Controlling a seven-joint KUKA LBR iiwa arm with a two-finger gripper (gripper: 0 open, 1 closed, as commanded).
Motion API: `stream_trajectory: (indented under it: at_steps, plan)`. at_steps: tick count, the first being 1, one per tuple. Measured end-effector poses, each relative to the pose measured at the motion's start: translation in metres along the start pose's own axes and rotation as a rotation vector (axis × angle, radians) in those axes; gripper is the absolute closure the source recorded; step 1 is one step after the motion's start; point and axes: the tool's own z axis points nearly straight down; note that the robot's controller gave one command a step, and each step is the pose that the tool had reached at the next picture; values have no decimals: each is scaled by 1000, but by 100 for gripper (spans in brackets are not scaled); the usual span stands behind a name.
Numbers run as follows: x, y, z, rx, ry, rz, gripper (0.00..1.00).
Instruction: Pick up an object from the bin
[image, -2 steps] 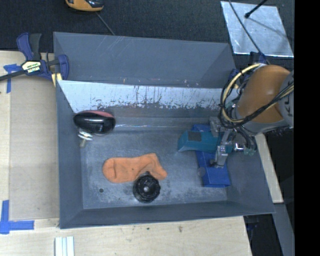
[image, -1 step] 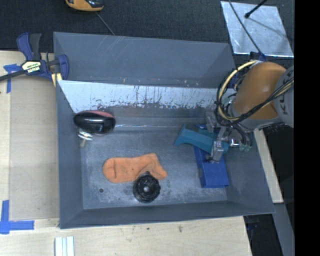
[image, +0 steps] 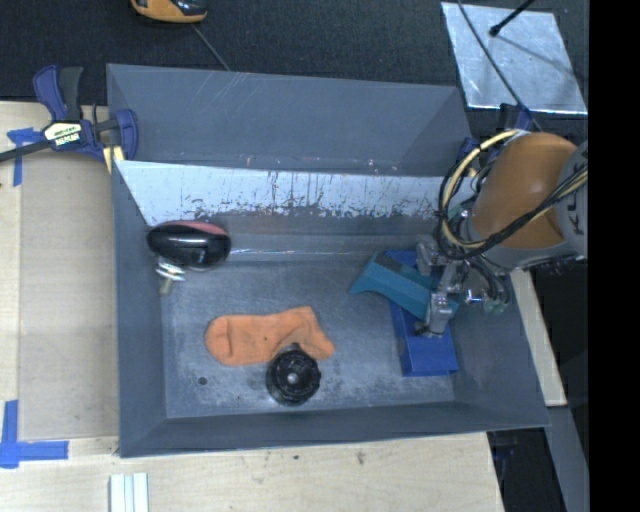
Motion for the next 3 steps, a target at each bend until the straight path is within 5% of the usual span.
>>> stream_trajectory:
  at_steps: [2,3]
  plan:
    - [-37,10,17,-2,26,6,0]
    - [-36,8,10,0,19,14,100]
